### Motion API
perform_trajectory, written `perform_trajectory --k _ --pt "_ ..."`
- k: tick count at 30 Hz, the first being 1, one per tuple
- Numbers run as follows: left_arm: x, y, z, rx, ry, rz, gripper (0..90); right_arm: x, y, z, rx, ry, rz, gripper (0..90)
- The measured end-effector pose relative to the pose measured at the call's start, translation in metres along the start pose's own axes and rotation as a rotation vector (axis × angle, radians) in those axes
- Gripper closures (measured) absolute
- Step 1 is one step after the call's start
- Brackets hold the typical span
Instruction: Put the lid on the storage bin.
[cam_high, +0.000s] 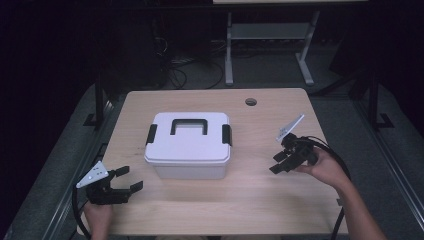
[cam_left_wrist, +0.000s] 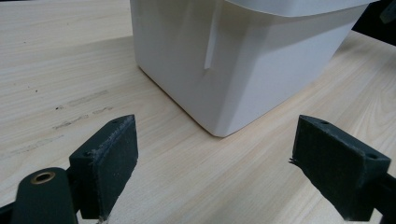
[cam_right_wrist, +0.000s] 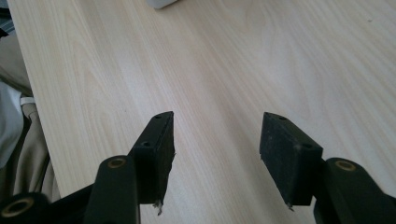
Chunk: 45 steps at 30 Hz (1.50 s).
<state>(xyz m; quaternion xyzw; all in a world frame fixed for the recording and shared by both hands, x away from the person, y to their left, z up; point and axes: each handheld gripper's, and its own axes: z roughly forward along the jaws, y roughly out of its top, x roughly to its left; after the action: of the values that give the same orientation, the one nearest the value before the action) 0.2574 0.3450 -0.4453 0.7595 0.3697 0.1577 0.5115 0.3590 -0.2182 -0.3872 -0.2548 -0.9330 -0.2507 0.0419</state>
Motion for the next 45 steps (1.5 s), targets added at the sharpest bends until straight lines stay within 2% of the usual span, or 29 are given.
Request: perform_trajectory --k 26,45 --pt "0.000 0.000 0.001 0.005 0.000 -0.001 13.4 0.004 -0.029 0.008 -0.023 0.020 0.034 42.7" --pt "0.000 0.000 0.002 0.011 0.001 0.003 13.4 0.010 -0.046 0.019 -0.014 0.043 0.048 40.9"
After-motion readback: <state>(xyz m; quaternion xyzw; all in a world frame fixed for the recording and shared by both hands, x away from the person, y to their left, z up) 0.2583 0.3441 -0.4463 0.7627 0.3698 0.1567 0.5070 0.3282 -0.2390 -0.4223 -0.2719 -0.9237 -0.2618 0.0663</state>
